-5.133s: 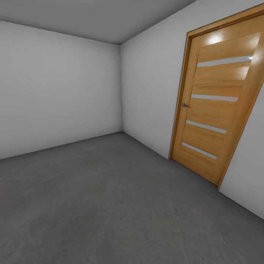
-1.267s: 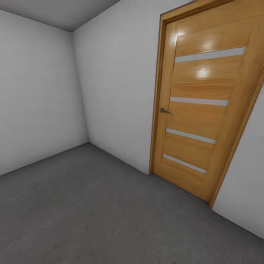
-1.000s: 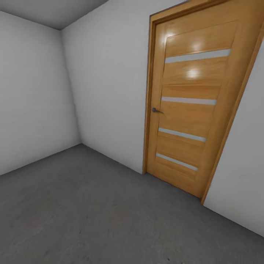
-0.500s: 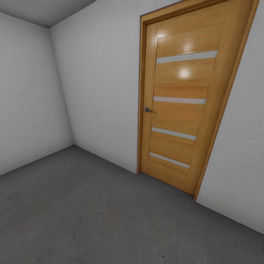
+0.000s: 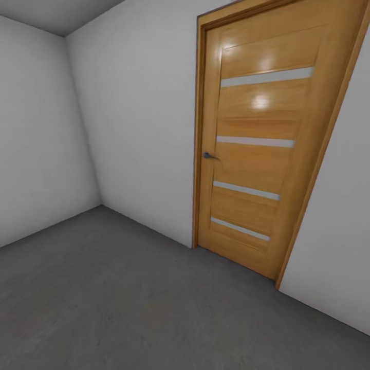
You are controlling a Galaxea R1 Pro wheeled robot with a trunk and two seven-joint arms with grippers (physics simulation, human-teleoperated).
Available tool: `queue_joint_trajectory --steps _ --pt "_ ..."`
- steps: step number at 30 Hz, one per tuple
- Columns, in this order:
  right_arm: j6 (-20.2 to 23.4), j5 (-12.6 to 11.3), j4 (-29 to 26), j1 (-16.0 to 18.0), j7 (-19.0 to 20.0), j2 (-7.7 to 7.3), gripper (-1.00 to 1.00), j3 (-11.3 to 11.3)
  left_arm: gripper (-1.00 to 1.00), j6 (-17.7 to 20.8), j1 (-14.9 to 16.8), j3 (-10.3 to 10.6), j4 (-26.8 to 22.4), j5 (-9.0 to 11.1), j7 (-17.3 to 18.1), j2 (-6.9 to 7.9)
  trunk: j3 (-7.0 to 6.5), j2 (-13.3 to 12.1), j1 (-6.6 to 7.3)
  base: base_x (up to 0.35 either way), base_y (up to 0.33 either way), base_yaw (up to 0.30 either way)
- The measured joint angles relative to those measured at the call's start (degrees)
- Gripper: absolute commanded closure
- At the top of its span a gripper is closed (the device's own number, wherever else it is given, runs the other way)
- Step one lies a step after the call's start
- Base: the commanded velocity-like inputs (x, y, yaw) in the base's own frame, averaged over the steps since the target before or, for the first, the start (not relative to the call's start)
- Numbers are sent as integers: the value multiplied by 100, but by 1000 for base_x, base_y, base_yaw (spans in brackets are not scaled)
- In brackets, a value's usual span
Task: Move the two storage containers from the living room to the garage. In the garage, place one container on the floor and stack the other container on top of it (either order is fine).
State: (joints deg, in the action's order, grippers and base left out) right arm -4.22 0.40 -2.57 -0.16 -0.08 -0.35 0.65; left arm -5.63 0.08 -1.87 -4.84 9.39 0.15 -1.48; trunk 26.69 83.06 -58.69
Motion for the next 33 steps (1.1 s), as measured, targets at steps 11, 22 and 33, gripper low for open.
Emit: queue_joint_trajectory --steps 11,22,33 --pt "-3 0 0 0 0 12 -100 7 -100 -1 0 0 1 0 0 0 0 0 0 323 0 0" --pt "4 4 -3 0 60 9 -100 9 -100 4 0 0 0 1 -1 0 0 0 0 323 20 -115" --pt "5 5 -4 0 64 10 -100 9 -100 4 0 0 0 1 -2 0 0 0 0 322 154 -247"
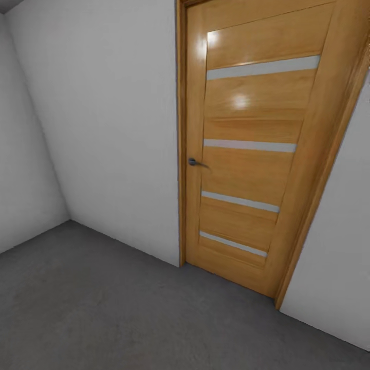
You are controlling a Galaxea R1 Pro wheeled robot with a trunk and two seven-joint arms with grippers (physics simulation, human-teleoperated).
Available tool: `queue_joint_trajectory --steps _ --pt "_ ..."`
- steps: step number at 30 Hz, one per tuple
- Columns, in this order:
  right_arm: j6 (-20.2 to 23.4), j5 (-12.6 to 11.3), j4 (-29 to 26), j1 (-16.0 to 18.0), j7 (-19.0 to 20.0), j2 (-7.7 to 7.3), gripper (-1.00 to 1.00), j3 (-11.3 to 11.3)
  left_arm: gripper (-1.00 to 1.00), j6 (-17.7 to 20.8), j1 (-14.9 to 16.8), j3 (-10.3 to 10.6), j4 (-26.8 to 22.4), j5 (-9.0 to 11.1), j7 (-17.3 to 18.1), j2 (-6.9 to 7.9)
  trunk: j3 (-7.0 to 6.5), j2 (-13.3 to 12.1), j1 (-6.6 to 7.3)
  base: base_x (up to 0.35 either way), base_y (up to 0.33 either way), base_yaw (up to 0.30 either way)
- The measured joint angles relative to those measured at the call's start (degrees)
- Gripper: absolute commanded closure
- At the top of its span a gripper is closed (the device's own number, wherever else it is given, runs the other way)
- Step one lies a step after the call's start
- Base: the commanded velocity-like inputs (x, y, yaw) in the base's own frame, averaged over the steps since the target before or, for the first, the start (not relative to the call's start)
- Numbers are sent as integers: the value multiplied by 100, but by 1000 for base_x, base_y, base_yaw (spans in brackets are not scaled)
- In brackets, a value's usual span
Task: Move the two storage containers from the living room to the garage. In the garage, place one container on the floor and stack the other container on top of it (either order is fine).
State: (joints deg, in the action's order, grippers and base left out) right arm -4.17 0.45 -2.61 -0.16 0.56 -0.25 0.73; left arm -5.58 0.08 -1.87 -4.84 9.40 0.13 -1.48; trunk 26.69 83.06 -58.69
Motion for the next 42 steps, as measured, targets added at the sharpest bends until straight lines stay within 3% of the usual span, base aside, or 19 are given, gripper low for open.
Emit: queue_joint_trajectory --steps 11,22,42 --pt "1 -1 0 0 0 -2 -100 0 -100 -7 0 -6 -5 -1 -5 0 0 0 -3 82 45 -238" --pt "5 -2 -3 0 -8 -9 -100 0 -100 -8 0 -8 -9 -5 -5 -7 0 0 -2 19 16 -32" --pt "2 2 -2 0 -8 0 -100 0 -100 -9 0 0 1 -9 3 0 0 0 0 266 202 0"
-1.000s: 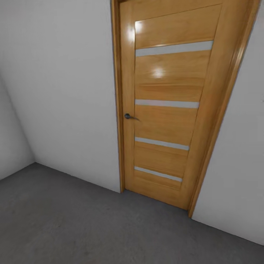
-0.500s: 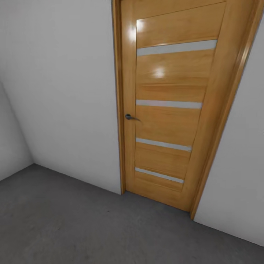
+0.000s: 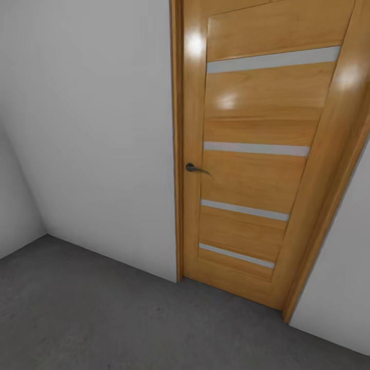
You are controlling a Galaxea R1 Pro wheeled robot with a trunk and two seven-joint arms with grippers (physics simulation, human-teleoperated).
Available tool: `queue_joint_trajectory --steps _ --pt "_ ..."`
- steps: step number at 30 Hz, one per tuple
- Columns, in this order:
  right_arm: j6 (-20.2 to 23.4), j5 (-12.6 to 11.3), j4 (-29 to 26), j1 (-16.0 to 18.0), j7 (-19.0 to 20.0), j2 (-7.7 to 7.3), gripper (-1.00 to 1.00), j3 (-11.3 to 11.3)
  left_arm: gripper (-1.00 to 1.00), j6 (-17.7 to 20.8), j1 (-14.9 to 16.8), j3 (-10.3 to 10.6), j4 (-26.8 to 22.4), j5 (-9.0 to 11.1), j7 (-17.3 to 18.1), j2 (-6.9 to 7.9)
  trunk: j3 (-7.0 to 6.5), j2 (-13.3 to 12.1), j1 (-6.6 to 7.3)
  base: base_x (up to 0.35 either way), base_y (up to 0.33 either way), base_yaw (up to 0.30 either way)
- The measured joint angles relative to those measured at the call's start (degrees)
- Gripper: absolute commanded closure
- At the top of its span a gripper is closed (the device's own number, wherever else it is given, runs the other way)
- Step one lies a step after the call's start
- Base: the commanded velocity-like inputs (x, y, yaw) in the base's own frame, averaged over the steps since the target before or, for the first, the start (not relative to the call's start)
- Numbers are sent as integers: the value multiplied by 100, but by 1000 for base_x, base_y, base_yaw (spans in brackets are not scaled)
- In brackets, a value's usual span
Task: Move the two storage containers from the living room to the garage. In the garage, place one container on the floor and stack the other container on top of it (either order is fine).
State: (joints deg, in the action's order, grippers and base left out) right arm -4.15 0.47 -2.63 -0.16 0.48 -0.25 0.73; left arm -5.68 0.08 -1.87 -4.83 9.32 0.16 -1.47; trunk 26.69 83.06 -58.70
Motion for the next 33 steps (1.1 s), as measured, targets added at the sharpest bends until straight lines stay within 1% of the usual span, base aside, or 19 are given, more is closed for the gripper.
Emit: queue_joint_trajectory --steps 4,8,11,33 --pt "-5 -4 0 0 3 0 -100 0 -100 1 0 0 -1 0 -1 0 0 0 0 293 202 -62" --pt "0 -6 3 0 5 6 -100 0 -100 2 0 0 -1 -1 -1 0 0 0 0 285 120 -192" --pt "1 -7 0 0 5 8 -100 0 -100 2 0 0 -1 -1 -4 0 0 0 -2 148 33 -231" --pt "1 -7 3 0 8 9 -100 0 -100 2 0 -8 -1 8 -8 0 0 0 -3 11 2 -244"
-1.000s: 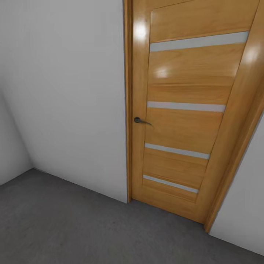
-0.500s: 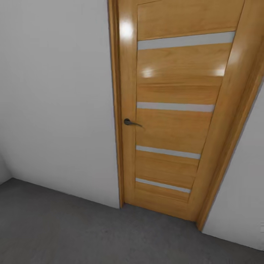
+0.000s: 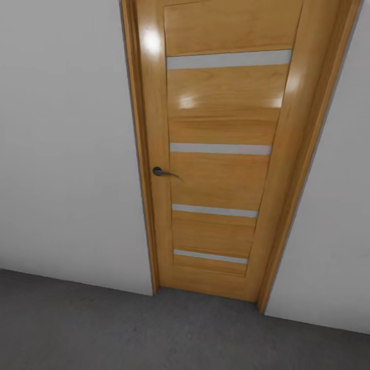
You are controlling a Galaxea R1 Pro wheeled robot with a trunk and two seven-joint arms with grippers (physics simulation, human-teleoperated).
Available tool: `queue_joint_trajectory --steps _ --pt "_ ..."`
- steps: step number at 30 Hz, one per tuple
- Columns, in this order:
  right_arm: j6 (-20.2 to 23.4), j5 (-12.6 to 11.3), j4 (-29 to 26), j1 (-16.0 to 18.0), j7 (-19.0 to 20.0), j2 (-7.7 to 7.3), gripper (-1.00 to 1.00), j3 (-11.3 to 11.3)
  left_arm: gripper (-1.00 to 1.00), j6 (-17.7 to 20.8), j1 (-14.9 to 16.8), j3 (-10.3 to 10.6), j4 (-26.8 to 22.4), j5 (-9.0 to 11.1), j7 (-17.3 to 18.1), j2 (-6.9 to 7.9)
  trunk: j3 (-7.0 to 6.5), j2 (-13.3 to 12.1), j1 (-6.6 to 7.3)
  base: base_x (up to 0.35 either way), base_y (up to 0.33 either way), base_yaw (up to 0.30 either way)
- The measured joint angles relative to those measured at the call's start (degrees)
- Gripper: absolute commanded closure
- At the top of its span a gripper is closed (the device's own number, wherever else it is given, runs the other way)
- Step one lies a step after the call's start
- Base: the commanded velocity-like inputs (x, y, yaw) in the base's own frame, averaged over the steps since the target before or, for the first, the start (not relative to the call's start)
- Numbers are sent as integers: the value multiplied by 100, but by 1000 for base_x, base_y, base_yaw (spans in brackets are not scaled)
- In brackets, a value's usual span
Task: Move the two storage containers from the living room to the garage. In the garage, place one container on the floor and stack the other container on top of it (either order is fine).
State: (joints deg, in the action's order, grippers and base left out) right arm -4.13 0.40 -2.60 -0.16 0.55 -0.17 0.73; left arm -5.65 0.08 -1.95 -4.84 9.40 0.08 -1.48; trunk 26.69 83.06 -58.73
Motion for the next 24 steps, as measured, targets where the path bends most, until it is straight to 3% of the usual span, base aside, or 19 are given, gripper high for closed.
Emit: queue_joint_trajectory --steps 5,15,17,18,21,24 --pt "0 0 -1 0 -3 0 -100 0 -100 0 0 0 0 0 0 0 0 0 0 0 0 -196" --pt "19 -72 2 0 -62 9 -100 -37 -100 -1 0 0 -6 0 0 7 0 0 0 0 0 -19" --pt "22 -82 -17 0 -63 -35 -100 -52 -100 -1 0 0 -7 0 0 8 0 0 0 0 0 -1" --pt "7 -83 -77 0 -63 -175 -100 -65 -100 -1 0 0 -7 0 0 9 0 0 0 0 0 0" --pt "3 -82 -104 0 -63 -372 -100 -52 -100 -1 0 0 -8 0 0 9 0 0 0 0 0 0" --pt "1 -78 -73 0 -63 -433 -100 -52 -100 -1 0 0 -8 0 0 6 0 0 0 0 0 0"
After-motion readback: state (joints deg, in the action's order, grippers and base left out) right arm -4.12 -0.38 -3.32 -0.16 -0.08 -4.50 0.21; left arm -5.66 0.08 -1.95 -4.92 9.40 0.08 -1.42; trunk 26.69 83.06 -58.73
